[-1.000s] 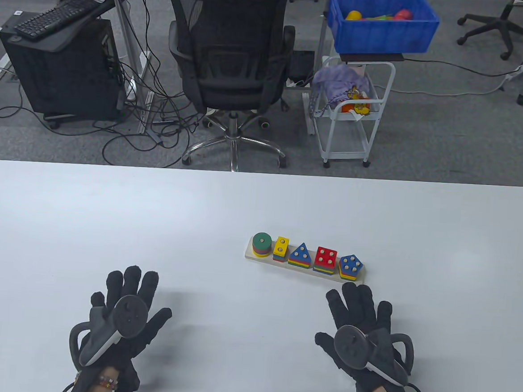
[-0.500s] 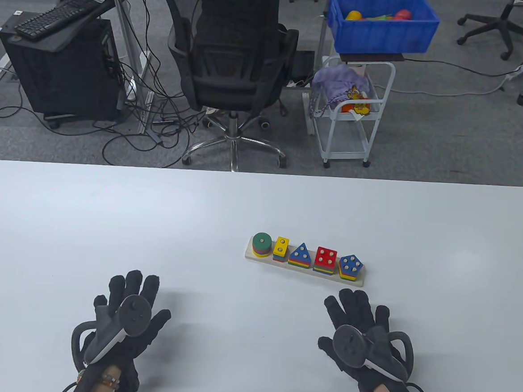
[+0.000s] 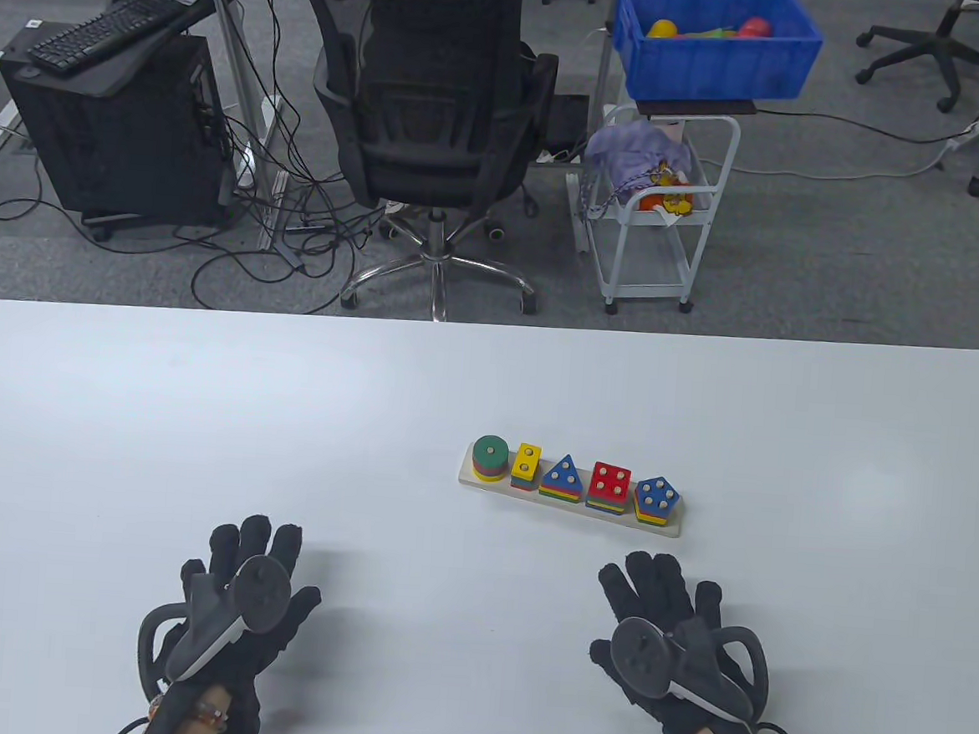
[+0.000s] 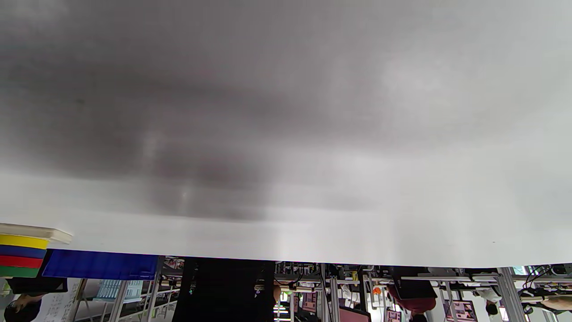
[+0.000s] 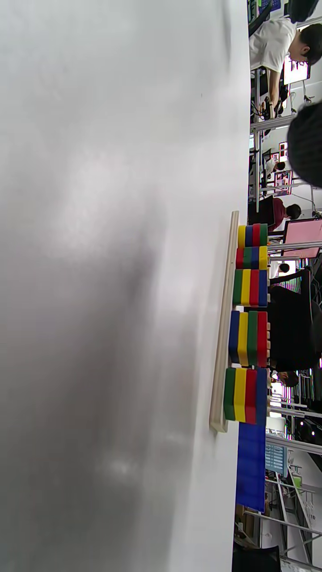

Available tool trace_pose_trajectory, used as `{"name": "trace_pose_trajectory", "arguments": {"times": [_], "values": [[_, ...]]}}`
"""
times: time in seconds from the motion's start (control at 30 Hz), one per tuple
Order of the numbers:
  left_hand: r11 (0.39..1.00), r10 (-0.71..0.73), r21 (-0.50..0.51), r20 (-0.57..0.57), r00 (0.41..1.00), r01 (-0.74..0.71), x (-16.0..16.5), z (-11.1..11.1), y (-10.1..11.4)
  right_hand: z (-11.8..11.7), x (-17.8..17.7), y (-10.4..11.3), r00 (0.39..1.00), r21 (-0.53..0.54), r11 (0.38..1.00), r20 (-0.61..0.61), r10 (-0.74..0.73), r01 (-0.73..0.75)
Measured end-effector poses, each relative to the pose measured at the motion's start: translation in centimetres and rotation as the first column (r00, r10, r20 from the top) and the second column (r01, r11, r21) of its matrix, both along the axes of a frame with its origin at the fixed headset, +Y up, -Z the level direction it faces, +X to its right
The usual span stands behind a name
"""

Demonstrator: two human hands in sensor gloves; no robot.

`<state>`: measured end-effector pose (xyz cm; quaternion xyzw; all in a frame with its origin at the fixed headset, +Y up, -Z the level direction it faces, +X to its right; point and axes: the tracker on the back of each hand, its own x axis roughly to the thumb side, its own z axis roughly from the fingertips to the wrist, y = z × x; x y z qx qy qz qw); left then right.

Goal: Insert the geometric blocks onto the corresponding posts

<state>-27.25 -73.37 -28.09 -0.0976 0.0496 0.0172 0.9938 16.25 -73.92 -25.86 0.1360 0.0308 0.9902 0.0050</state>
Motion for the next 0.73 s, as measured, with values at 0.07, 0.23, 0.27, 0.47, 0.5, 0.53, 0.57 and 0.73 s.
{"name": "trace_pose_trajectory", "arguments": {"times": [0.07, 0.23, 0.27, 0.47, 0.5, 0.53, 0.57, 0.73], "values": [[1.0, -0.003, -0.002, 0.0, 1.0, 0.003, 0.01, 0.0, -0.02, 0.0, 0.0, -0.01, 1.0, -0.001, 1.0, -0.002, -0.001, 0.001], [1.0, -0.007, -0.016, -0.004, 1.0, 0.007, 0.08, 0.04, 0.03, 0.05, -0.15, -0.02, 1.0, -0.014, 1.0, -0.009, 0.005, -0.005], [1.0, -0.007, -0.016, -0.004, 1.0, 0.007, 0.08, 0.04, 0.04, 0.05, -0.19, 0.0, 1.0, -0.015, 1.0, -0.011, 0.006, -0.006], [1.0, -0.007, -0.021, -0.009, 1.0, 0.007, 0.05, 0.0, 0.01, 0.05, -0.23, -0.03, 1.0, -0.018, 1.0, -0.012, 0.01, -0.01], [1.0, -0.006, -0.02, -0.009, 1.0, 0.006, 0.05, -0.01, 0.03, 0.05, -0.24, -0.04, 1.0, -0.019, 1.0, -0.012, 0.01, -0.011], [1.0, -0.003, -0.02, -0.01, 1.0, 0.003, 0.02, -0.03, -0.01, 0.06, -0.27, -0.04, 1.0, -0.02, 1.0, -0.013, 0.011, -0.012], [1.0, -0.002, -0.02, -0.01, 1.0, 0.002, 0.02, -0.04, 0.0, 0.05, -0.29, -0.07, 1.0, -0.023, 1.0, -0.014, 0.012, -0.012], [0.999, -0.013, -0.036, -0.009, 1.0, 0.013, 0.06, -0.07, -0.22, 0.13, -0.41, -0.11, 1.0, -0.039, 0.999, -0.018, 0.022, -0.023]]}}
